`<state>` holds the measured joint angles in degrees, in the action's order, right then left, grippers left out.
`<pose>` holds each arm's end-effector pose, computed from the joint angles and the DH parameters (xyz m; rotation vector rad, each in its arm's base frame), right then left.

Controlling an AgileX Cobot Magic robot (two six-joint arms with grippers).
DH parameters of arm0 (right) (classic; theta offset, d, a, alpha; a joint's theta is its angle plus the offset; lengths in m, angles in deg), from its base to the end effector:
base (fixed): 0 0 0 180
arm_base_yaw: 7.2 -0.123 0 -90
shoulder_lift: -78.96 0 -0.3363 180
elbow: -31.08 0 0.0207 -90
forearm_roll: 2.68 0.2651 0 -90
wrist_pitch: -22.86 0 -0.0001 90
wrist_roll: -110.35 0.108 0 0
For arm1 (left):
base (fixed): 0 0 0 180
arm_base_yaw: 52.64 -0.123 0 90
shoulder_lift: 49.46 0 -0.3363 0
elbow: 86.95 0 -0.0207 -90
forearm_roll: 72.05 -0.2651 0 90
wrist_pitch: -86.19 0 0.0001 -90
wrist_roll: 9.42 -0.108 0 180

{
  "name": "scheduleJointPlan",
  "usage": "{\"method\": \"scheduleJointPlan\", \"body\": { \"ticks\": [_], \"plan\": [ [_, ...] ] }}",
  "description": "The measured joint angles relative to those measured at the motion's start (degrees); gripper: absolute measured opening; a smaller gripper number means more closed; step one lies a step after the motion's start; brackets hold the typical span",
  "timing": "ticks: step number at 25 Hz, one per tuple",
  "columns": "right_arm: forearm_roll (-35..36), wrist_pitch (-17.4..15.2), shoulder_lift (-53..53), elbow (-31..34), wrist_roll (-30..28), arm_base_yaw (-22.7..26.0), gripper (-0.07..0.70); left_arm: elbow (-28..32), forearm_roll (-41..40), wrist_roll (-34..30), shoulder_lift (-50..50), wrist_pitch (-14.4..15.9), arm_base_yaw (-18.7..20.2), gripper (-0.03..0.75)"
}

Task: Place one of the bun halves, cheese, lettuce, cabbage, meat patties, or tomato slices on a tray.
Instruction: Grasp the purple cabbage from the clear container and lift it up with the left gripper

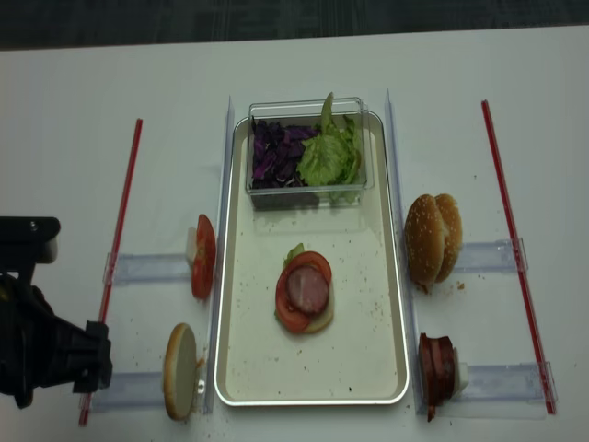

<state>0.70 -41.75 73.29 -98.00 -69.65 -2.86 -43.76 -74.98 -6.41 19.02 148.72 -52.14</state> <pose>-0.0320 0.0082 0.2636 0.0750 2.1126 0.0263 0.1415 0.0037 0.2499 -0.0342 3.0381 0.0660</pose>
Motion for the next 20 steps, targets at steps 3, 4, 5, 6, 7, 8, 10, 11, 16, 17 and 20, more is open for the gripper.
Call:
{"method": "scheduleJointPlan", "body": {
  "ticks": [3,4,5,6,7,8,10,11,16,17,20],
  "plan": [
    [0.0,0.0,0.0,0.0,0.3,0.0,0.669,-3.7,0.0,0.0,4.9,-1.1,0.0,0.689],
    [0.0,0.0,0.0,0.0,0.3,0.0,0.669,-5.0,0.0,0.0,6.8,-1.4,0.0,0.689],
    [0.0,0.0,0.0,0.0,0.0,0.0,0.669,-6.5,0.0,0.0,8.7,-1.5,0.0,0.689],
    [0.0,0.0,0.0,0.0,0.3,0.0,0.669,-8.1,0.0,0.0,10.4,-1.6,0.0,0.689],
    [0.0,0.0,0.0,0.0,0.0,0.0,0.669,-9.8,-0.1,0.0,12.3,-1.7,0.0,0.689],
    [0.0,0.0,0.0,0.0,0.0,0.0,0.669,-11.2,-0.2,0.0,14.3,-1.9,0.0,0.689],
    [0.0,0.0,0.0,0.0,0.0,0.0,0.669,-14.9,-0.8,0.0,17.8,-1.9,0.0,0.689],
    [0.0,0.0,0.0,0.0,0.0,0.0,0.669,-16.6,-1.0,0.0,19.8,-1.9,0.0,0.689],
    [0.0,0.0,0.0,0.0,0.0,0.0,0.669,-27.1,-1.1,0.0,28.7,-1.9,0.0,0.689],
    [0.0,0.0,0.0,0.0,0.0,0.0,0.669,-29.4,-1.1,0.0,30.6,-1.9,0.0,0.689],
    [0.0,0.0,0.0,0.0,0.3,0.0,0.669,-36.0,-1.1,0.0,35.7,-1.3,0.0,0.689]
  ]
}}
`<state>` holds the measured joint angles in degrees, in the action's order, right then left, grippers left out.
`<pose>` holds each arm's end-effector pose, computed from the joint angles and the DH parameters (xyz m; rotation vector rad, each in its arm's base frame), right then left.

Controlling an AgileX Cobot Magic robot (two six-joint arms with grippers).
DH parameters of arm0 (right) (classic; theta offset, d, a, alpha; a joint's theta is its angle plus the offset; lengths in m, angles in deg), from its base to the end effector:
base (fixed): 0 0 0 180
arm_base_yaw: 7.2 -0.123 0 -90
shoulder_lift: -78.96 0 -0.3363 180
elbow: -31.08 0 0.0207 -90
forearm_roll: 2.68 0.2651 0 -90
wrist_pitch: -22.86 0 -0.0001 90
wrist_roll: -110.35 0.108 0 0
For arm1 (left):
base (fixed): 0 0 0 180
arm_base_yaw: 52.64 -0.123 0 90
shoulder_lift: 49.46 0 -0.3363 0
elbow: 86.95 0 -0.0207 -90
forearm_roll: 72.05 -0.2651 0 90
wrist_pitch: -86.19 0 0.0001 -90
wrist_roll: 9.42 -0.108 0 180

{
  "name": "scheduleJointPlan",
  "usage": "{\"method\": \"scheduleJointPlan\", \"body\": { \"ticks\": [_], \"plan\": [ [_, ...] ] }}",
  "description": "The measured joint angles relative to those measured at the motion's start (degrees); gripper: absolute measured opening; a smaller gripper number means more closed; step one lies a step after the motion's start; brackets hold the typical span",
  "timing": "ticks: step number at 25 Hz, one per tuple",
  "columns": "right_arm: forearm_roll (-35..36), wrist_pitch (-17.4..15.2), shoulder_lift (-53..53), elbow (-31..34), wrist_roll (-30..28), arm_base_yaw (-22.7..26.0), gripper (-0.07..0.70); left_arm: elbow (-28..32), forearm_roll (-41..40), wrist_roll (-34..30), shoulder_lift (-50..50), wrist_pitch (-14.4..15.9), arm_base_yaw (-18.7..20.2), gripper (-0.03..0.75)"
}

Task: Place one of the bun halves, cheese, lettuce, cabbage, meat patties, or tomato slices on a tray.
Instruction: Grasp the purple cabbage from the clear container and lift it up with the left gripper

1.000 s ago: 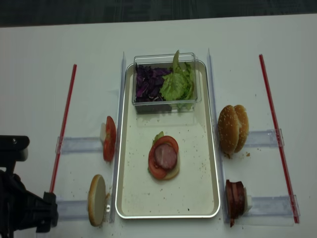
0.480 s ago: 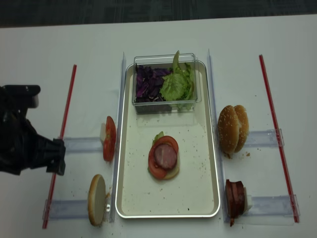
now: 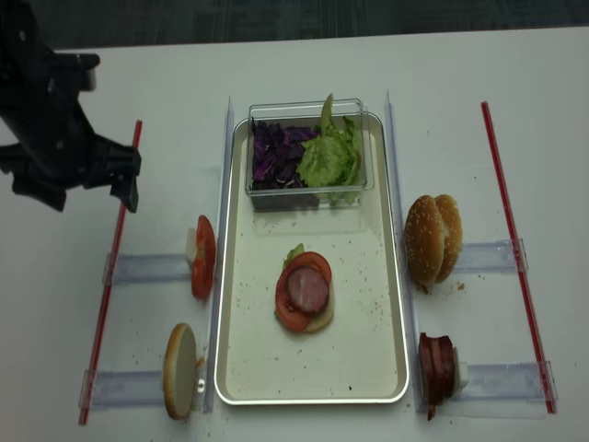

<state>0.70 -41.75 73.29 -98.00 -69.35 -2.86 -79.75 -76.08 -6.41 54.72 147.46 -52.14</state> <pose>-0.0320 0.0082 0.2636 0.0806 2.1124 0.0294 0.3506 0.0036 0.2648 -0.0210 3.0101 0.0902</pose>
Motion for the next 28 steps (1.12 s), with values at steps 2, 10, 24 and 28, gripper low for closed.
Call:
{"method": "scheduleJointPlan", "body": {
  "ticks": [2,10,24,28],
  "plan": [
    [0.0,0.0,0.0,0.0,-0.3,0.0,0.669,-4.5,0.0,0.0,3.8,1.2,0.0,0.689],
    [0.0,0.0,0.0,0.0,-0.3,0.0,0.669,-22.3,0.7,0.0,16.9,5.5,0.0,0.689],
    [0.0,0.0,0.0,0.0,0.0,0.0,0.669,-30.4,4.0,0.0,23.5,6.6,0.0,0.689],
    [0.0,0.0,0.0,0.0,-0.3,0.0,0.669,-30.7,4.0,-0.3,23.5,6.7,1.1,0.689]
  ]
}}
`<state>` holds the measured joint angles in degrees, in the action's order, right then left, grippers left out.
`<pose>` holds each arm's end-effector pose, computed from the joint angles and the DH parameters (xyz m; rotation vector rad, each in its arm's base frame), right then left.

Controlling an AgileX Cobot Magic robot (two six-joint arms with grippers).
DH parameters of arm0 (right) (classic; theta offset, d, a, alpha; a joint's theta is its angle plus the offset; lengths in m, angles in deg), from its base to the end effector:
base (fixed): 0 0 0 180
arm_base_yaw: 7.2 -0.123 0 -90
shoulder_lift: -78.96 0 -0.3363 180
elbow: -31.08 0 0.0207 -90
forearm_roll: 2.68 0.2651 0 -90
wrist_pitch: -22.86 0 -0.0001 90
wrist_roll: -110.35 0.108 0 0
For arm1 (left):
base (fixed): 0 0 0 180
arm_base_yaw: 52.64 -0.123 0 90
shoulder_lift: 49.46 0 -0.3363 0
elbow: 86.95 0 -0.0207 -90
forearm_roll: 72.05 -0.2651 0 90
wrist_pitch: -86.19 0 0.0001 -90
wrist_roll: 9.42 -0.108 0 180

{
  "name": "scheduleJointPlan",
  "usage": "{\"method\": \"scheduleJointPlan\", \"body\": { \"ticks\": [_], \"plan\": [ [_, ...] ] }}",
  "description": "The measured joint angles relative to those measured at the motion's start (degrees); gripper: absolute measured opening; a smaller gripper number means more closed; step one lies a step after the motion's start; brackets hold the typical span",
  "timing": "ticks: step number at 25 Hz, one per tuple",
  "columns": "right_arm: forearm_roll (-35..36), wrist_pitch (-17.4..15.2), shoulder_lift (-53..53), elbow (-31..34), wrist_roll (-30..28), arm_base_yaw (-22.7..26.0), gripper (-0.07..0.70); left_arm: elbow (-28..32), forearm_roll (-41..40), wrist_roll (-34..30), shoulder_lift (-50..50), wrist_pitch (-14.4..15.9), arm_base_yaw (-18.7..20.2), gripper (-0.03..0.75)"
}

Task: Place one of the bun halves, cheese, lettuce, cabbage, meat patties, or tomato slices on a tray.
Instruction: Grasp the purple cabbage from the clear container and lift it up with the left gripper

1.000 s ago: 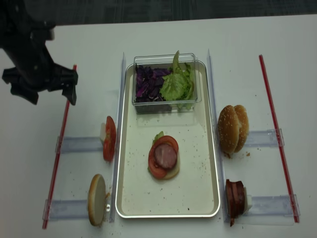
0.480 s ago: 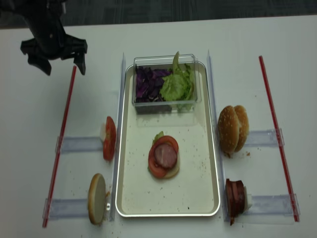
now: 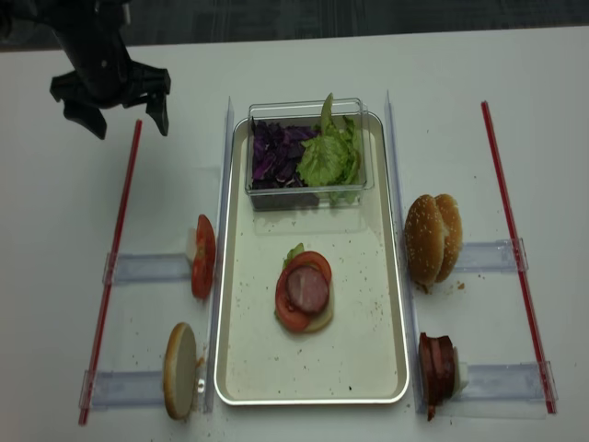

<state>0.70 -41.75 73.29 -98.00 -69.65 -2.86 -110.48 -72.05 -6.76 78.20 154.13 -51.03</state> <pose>-0.0320 0.0082 0.2636 0.0750 2.1126 0.0263 0.4822 -0.0136 0.2376 -0.0275 3.0031 -0.0078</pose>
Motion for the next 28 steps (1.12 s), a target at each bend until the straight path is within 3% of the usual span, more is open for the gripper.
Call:
{"method": "scheduleJointPlan", "body": {
  "ticks": [7,19,28],
  "plan": [
    [0.0,0.0,0.0,0.0,0.0,0.0,0.669,0.0,0.0,-0.2,0.0,-0.1,7.3,0.689],
    [0.0,0.0,0.0,0.0,0.3,0.0,0.669,0.0,0.0,-0.2,0.0,-2.9,21.1,0.689],
    [0.0,0.0,0.0,0.0,0.0,0.0,0.669,0.0,0.0,-0.5,0.0,-6.0,27.3,0.689]
  ]
}}
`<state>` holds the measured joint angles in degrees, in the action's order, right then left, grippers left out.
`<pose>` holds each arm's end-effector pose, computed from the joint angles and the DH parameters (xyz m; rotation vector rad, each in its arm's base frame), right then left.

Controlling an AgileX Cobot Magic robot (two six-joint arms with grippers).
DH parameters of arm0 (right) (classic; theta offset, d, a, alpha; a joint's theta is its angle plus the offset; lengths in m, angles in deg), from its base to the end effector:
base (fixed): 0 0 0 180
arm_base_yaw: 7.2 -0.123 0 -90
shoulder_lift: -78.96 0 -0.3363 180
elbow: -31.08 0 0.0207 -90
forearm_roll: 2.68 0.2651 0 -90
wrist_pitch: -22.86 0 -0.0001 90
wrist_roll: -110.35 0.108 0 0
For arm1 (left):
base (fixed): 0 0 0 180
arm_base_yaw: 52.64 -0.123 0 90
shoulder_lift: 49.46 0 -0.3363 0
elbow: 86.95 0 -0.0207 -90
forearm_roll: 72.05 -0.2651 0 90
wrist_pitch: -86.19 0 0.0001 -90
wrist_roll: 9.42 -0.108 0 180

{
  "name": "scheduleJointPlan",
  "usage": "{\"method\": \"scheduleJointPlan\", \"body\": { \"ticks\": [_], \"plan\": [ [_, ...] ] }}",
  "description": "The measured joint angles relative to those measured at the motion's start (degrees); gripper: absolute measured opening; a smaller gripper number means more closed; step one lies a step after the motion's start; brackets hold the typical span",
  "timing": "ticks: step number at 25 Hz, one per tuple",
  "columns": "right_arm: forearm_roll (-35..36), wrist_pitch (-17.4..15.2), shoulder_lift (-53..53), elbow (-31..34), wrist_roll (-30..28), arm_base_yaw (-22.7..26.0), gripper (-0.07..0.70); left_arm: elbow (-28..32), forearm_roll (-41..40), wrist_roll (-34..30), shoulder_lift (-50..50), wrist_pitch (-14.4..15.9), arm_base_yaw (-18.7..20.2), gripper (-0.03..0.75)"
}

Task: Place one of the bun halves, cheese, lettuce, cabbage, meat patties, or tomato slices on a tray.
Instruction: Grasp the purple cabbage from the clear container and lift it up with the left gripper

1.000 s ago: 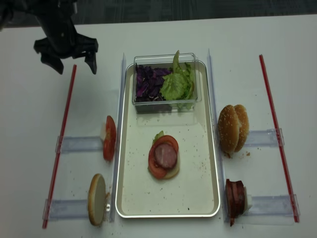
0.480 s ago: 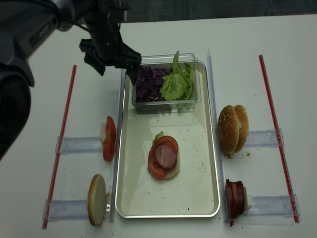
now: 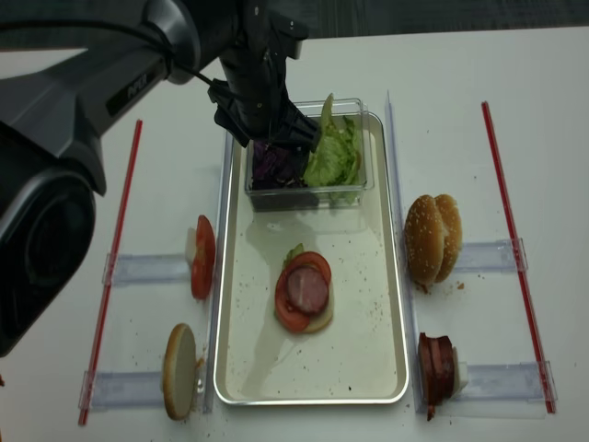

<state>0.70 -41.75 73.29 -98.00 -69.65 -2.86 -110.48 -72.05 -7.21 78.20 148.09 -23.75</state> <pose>-0.0320 0.0082 0.2636 0.0750 2.1126 0.0263 0.4322 -0.2385 0.2398 0.6703 2.8268 -0.0954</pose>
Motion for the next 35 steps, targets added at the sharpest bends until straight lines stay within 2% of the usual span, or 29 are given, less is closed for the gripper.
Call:
{"method": "scheduleJointPlan", "body": {
  "ticks": [6,12,15,35],
  "plan": [
    [0.0,0.0,0.0,0.0,0.0,0.0,0.669,0.0,-0.9,-0.1,0.0,-0.9,0.5,0.673],
    [0.0,0.0,0.0,0.0,0.0,0.0,0.669,0.0,-1.1,-0.2,0.0,-1.4,0.5,0.548],
    [0.0,0.0,0.0,0.0,0.0,0.0,0.669,0.0,-1.3,-0.2,0.0,-1.6,0.5,0.515],
    [0.0,0.0,0.0,0.0,0.0,0.0,0.669,0.0,-2.6,-0.2,0.2,-3.1,0.5,0.482]
  ]
}}
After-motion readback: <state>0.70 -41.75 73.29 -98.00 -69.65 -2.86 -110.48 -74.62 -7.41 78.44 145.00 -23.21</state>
